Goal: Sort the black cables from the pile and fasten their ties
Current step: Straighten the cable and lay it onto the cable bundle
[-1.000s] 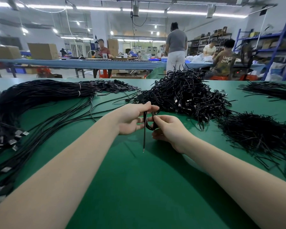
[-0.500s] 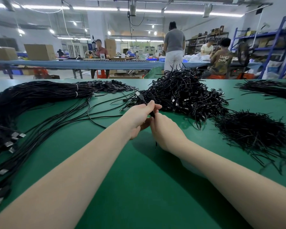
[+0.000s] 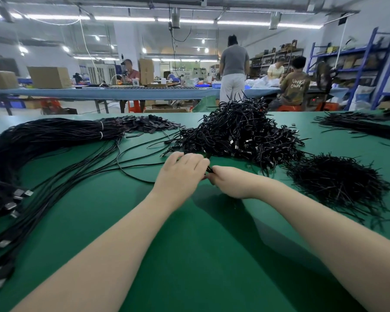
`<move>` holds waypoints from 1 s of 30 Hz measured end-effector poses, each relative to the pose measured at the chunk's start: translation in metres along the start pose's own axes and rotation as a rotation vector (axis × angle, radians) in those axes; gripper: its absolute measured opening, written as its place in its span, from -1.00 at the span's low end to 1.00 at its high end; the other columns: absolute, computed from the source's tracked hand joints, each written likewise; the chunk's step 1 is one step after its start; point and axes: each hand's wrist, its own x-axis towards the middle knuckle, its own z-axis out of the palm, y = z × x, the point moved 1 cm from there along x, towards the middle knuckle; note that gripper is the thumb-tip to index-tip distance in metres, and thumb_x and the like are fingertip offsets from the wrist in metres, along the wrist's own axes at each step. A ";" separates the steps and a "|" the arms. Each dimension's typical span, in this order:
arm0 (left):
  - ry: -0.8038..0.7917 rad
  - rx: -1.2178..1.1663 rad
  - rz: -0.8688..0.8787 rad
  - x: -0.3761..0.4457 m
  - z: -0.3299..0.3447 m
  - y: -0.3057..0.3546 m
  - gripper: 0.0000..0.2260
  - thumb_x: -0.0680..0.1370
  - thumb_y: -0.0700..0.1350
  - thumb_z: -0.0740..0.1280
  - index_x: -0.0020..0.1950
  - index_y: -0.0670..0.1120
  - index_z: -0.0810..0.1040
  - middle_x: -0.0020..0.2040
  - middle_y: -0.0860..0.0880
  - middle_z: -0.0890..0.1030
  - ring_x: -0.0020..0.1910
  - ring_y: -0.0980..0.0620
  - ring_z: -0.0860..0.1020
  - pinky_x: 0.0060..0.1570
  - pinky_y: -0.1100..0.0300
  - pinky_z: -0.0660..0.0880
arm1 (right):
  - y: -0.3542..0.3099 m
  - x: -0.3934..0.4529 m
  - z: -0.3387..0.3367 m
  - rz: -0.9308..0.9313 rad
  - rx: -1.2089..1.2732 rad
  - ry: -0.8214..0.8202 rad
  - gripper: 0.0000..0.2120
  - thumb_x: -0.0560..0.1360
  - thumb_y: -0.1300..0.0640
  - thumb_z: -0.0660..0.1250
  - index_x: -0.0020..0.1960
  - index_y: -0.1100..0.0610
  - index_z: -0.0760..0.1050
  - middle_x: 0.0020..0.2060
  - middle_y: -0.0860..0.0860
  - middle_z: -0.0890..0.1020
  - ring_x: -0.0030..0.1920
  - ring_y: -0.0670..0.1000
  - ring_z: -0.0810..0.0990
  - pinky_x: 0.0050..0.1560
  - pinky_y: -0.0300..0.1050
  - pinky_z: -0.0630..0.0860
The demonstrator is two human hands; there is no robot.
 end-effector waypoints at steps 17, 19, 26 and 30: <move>-0.318 -0.257 -0.339 -0.003 0.007 0.015 -0.79 0.65 -0.03 0.09 -0.16 -0.04 0.21 -0.25 0.04 0.42 -0.35 -0.12 0.43 -0.31 0.12 0.20 | 0.045 -0.035 -0.075 -0.040 -1.030 0.226 -0.62 0.54 -0.19 0.21 0.24 0.02 0.36 0.12 -0.01 0.54 0.13 0.06 0.56 0.10 -0.01 0.41; -0.368 -0.509 -0.592 -0.011 0.016 0.001 -0.72 0.67 0.00 0.00 -0.22 -0.04 0.17 -0.27 0.05 0.38 -0.33 -0.10 0.38 -0.30 0.08 0.22 | 0.069 -0.045 -0.102 0.233 -1.018 0.159 -0.63 0.53 -0.22 0.23 0.17 0.02 0.44 0.08 -0.03 0.57 0.09 0.05 0.58 0.07 -0.03 0.44; -0.390 -0.607 -0.644 -0.009 0.018 0.006 -0.70 0.66 -0.01 0.00 -0.26 -0.04 0.19 -0.32 -0.01 0.42 -0.39 0.02 0.37 -0.42 0.11 0.15 | 0.140 -0.078 -0.088 0.522 -0.869 -0.010 -0.71 0.47 -0.28 0.28 0.01 -0.13 0.61 -0.10 -0.16 0.63 -0.04 -0.03 0.62 -0.08 -0.16 0.41; -0.424 -0.657 -0.666 -0.009 0.017 0.002 -0.69 0.67 -0.01 -0.01 -0.25 -0.05 0.19 -0.30 -0.04 0.45 -0.37 -0.01 0.39 -0.41 0.10 0.18 | 0.148 -0.081 -0.081 0.556 -0.788 0.162 -0.65 0.48 -0.30 0.25 -0.13 -0.06 0.62 -0.30 -0.14 0.60 -0.22 -0.04 0.61 -0.31 -0.23 0.35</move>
